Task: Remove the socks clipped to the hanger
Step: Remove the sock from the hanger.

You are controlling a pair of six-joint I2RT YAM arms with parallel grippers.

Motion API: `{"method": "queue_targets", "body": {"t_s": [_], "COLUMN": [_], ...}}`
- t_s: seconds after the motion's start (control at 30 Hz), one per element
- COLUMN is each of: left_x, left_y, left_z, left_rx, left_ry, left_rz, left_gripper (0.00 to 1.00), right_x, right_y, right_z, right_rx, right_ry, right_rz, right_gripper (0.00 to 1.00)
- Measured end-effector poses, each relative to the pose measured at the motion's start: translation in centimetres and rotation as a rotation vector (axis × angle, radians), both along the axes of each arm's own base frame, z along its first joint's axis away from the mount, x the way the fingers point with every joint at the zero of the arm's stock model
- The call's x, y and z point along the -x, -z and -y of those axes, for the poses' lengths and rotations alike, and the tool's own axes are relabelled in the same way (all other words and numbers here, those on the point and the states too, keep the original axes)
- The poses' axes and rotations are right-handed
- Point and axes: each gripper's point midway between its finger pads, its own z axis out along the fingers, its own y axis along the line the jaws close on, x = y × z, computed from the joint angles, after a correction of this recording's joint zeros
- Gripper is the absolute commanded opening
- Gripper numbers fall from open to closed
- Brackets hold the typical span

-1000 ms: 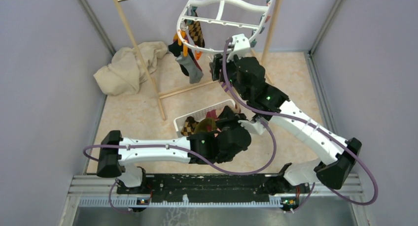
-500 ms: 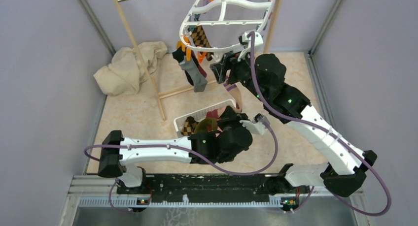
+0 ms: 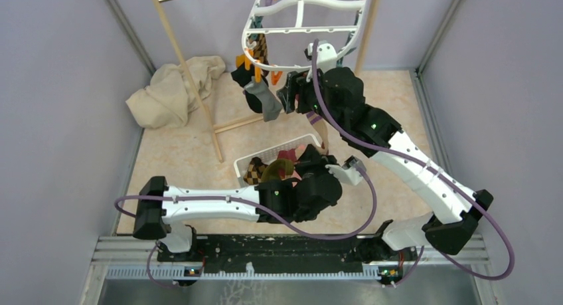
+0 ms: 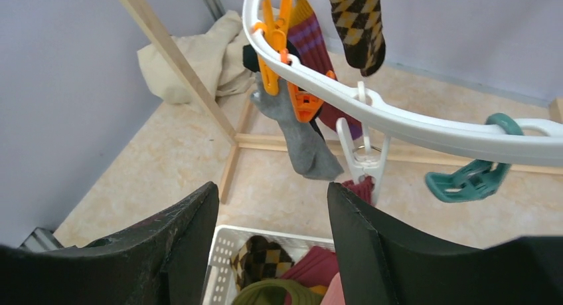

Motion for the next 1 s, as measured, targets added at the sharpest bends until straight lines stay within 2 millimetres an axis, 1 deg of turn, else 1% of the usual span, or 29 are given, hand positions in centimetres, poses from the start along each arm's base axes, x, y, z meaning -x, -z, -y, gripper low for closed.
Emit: {"method": "queue_targets", "body": {"t_s": [0.1,0.63,0.83,1.0], "left_x": [0.1,0.2,0.5,0.6], "left_y": [0.0,0.1,-0.1,0.1], "left_z": [0.0,0.2,0.7,0.8], "left_rx": [-0.003,-0.013,-0.009,-0.016], "left_ry": [0.002,0.007,0.017,0.021], "left_rz": [0.001,0.002,0.004,0.004], "left_gripper": [0.01,0.01,0.01,0.01], "right_x": [-0.3,-1.4,-2.5,-3.5], "right_y": [0.2,0.0,-0.6,0.4], "right_z": [0.4,1.9,1.4,0.6], "right_rx": [0.017,0.081,0.085,0.114], "right_ry": [0.023,0.106,0.119,0.123], "right_rz": [0.002,0.052,0.09,0.09], "right_gripper": [0.61,0.61,0.61,0.61]}}
